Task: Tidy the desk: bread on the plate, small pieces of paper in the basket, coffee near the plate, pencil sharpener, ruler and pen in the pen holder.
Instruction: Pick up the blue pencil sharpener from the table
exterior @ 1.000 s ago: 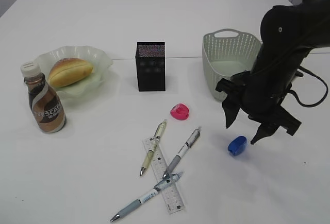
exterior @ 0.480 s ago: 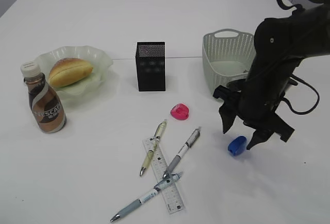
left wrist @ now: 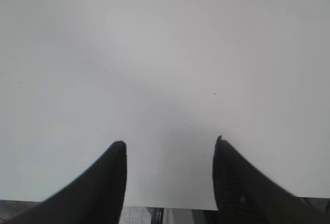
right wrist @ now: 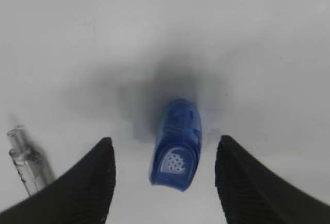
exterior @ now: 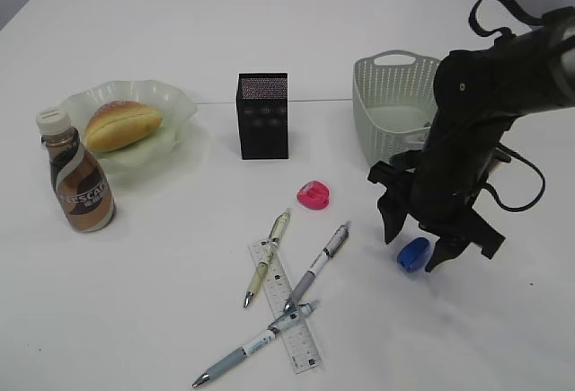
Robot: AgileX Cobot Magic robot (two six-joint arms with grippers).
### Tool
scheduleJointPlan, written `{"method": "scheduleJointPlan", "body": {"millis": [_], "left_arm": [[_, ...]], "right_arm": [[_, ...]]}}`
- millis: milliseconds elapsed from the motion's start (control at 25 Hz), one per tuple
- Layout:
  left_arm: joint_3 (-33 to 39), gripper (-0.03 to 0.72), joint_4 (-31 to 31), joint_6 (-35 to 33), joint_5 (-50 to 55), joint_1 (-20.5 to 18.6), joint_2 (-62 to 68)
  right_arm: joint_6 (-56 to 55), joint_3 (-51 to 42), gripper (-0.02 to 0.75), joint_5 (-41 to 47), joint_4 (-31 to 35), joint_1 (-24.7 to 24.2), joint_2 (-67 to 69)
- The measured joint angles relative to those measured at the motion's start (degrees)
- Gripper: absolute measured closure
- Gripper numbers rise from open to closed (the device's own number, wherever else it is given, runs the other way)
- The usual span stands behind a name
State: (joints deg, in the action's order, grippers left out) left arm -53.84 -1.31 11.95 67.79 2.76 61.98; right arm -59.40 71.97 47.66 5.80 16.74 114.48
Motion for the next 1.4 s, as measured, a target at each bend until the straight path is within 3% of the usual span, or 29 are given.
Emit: {"method": "scheduleJointPlan", "body": {"millis": [1120,1400], "left_arm": [[0.0,0.324,0.0,-0.1,1.8,0.0,0.0],[0.0,0.327,0.0,-0.1,2.1,0.0,0.0]], "right_arm": [[-1.0,0.1,0.289,-2.6,0.2,0.0,0.9],[-1.1,0.1,0.438,-1.8,0.2,0.0,0.9]]}}
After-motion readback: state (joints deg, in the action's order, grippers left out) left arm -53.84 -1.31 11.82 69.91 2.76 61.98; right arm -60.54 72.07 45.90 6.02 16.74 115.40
